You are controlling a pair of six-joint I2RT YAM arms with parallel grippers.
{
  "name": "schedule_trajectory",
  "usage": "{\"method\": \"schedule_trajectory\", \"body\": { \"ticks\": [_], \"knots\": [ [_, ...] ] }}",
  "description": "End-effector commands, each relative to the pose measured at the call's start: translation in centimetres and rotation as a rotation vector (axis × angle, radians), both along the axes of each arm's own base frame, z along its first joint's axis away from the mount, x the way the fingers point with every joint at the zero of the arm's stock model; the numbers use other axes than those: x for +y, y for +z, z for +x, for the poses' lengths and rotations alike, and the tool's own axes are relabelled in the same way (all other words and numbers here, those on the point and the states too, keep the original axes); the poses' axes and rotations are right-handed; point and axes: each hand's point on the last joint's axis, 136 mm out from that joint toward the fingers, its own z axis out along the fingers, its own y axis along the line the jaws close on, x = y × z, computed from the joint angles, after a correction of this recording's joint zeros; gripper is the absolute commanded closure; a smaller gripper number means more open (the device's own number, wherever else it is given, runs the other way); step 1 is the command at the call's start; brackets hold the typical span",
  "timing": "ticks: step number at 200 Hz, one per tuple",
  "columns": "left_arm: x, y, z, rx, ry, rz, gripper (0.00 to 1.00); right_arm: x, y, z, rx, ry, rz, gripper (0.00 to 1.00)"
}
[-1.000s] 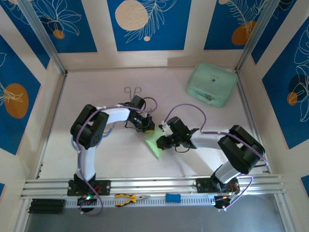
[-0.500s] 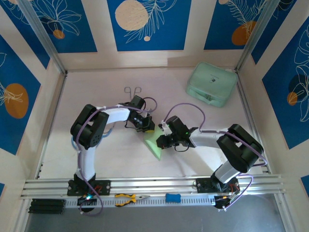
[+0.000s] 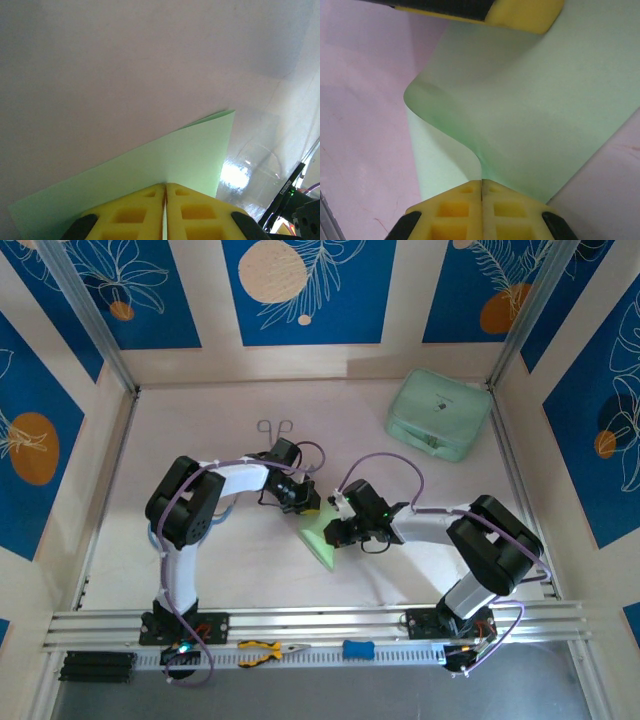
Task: Fold a paper plane with a square sheet of paper (pick it up from the middle)
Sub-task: Third fold the triangle at the center of the table.
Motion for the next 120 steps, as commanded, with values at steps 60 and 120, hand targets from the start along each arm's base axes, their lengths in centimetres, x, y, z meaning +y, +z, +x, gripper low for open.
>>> {"method": "schedule_trajectory", "body": {
  "ticks": [60, 120],
  "knots": [
    [0.74, -0.62, -1.27, 0.037, 0.005, 0.041, 0.88, 0.17, -0.83, -0.58, 0.024, 0.012, -0.014, 0.97],
    [0.72, -0.61, -1.22, 0.037, 0.008, 0.041, 0.88, 0.40, -0.21, -0.83, 0.026, 0.012, 0.012, 0.97]
  ]
}}
